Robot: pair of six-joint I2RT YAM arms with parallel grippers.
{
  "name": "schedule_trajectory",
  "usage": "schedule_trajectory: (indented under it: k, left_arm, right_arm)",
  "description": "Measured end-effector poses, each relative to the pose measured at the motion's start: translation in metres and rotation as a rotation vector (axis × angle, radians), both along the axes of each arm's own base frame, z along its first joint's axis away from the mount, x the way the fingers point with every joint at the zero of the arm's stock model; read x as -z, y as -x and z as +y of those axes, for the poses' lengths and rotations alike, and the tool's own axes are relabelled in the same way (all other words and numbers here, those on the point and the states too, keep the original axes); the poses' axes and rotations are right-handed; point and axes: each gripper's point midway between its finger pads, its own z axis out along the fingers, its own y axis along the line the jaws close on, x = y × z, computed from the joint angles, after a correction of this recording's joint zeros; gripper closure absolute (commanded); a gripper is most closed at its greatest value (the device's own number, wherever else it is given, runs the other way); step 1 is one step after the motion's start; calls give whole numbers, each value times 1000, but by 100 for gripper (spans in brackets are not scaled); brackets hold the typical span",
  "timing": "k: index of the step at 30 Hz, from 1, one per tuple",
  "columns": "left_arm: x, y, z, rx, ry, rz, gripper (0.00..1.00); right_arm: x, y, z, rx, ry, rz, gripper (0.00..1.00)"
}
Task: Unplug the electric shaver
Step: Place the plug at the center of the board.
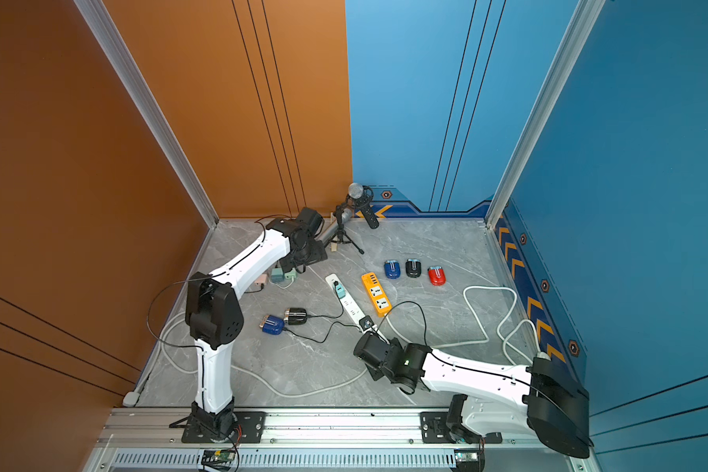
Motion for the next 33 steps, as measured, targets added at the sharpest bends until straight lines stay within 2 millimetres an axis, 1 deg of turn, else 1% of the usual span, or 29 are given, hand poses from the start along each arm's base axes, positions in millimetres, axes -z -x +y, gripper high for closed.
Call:
schedule_trajectory:
  k: [5,8,10,16,18,21,24,28,33]
  left_arm:
    - [3,6,16,-17,-6,19,1]
    - [10,13,27,-30,-6,50,1]
    - [16,17,33,-34,-15,68,1]
    - [30,31,38,-34,-27,115,1]
    - [31,34,39,-34,-26,123,1]
    - [29,38,40,-30,-26,123,1]
    - [20,40,41,-26,-17,106,1]
    - [12,48,43,-26,-11,90,1]
    - [12,61,52,-49,-7,100,1]
  right_arm:
    - [11,-2,0,5,-10,21,70]
    - [18,-3,-4,11,-10,37,65]
    - [18,-5,-3,9,-22,38,64]
    - [16,-5,6,-43,-40,33,64]
    - [16,-4,8,-69,-33,30,61]
    - [22,-4,16,-110,-9,49,58]
    - [29,-6,25,-147,21,67,50]
    - [33,-6,38,-187,50,75,44]
    - [35,-7,42,-213,71,72,27]
